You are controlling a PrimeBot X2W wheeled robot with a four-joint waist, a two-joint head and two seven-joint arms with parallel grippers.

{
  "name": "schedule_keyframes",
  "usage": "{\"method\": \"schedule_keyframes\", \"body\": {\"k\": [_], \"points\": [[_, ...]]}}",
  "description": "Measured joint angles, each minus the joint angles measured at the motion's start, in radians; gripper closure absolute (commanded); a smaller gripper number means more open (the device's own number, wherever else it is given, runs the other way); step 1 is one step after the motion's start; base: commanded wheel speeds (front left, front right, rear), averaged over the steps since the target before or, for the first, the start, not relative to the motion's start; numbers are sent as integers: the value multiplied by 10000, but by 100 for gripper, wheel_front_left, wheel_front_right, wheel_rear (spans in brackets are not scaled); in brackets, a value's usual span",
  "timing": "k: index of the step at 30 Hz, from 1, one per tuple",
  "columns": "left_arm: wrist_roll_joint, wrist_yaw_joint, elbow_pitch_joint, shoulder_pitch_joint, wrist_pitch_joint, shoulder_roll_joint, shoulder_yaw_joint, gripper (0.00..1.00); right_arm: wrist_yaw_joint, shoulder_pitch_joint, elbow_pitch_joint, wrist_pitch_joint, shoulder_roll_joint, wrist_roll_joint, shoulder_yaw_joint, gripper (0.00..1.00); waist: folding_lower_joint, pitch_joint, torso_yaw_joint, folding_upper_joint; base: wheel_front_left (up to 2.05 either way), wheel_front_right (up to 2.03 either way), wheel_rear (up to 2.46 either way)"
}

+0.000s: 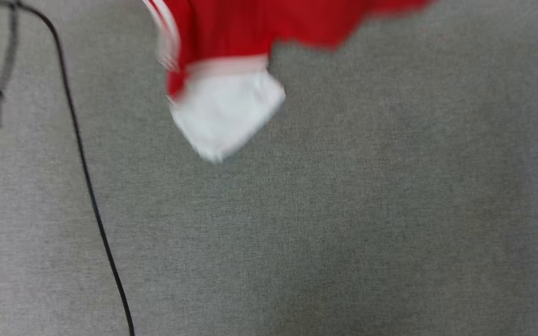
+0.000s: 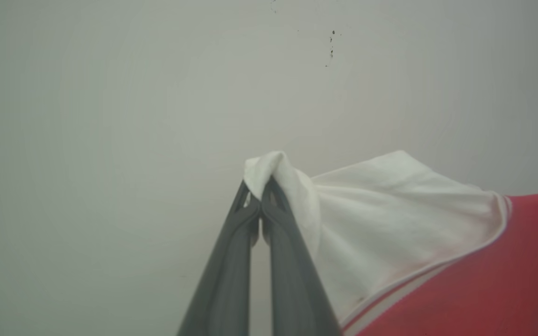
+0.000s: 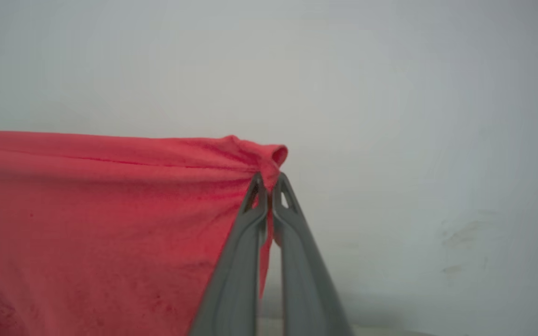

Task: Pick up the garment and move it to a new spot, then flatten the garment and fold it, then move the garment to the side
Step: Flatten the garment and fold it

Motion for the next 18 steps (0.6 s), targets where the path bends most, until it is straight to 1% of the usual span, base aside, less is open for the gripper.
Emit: {"method": "schedule_keyframes", "body": {"k": [4, 9, 13, 18], "points": [[90, -2, 401, -1440, -15, 138, -59, 100, 0, -1048, 165, -454, -67, -142, -130, 100, 0, 492, 0, 0, 0, 0, 0], [113, -4, 803, -2487, 86, 245, -316, 100, 2, -1752, 385, -596, -144, -196, -144, 100, 0, 1181, 52, 0, 0, 0, 0], [-171, -4, 1139, -2568, 132, 247, -596, 100, 0, -1840, 711, -765, -128, -196, -46, 100, 0, 1719, 123, 0, 0, 0, 0], [-1049, -4, 1262, -2390, 318, 332, -1026, 100, 0, -1822, 1262, -897, -75, -58, 307, 100, 1, 2317, 180, 0, 0, 0, 0]]}}
